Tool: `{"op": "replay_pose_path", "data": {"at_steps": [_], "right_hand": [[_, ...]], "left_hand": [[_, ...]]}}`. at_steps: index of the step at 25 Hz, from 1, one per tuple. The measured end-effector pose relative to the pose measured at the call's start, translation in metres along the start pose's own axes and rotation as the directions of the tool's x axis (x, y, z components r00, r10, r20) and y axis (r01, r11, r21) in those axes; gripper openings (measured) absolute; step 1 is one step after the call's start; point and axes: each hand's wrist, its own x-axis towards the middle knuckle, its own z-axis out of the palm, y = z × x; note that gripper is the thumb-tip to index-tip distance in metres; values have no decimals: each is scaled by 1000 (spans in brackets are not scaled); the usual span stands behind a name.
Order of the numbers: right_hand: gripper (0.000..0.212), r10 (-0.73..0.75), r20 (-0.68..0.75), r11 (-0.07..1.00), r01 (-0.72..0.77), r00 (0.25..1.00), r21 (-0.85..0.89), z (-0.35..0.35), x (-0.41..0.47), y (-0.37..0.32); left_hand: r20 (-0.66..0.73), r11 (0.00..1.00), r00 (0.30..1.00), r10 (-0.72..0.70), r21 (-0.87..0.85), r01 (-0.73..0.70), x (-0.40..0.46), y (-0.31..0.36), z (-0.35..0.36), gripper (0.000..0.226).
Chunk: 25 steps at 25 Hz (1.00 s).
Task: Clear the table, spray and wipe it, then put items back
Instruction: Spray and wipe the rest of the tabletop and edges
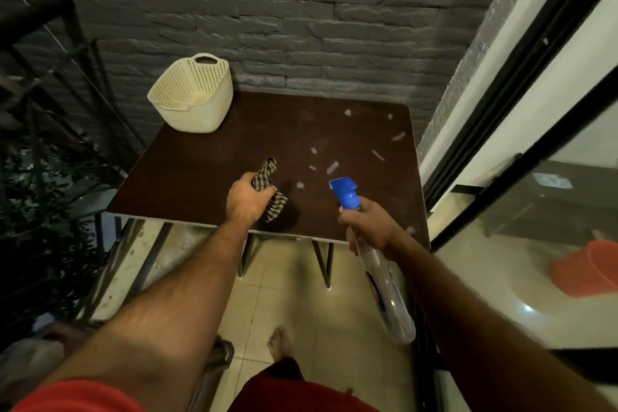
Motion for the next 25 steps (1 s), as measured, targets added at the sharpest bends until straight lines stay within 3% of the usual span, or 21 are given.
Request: {"op": "replay_pose_path", "data": {"at_steps": [6,10,16,25], "right_hand": [[26,20,-155,999,-25,988,-26,-18,-49,33],[11,-5,-221,1000,2,975,-13,-24,-73,35],[17,-19,-413,998,41,911,44,-41,-68,25],[22,-33,-407,991,84,913,108,-26,-40,-24]], "left_hand": [[-39,1000,999,12,-18,-12,-52,-2,11,44],[-17,999,999,35,-39,-36,-63,8,14,44],[10,994,995,99,-35,-99,-57,22,9,45],[24,982,983,180,-63,-179,-23,32,-17,44]]}}
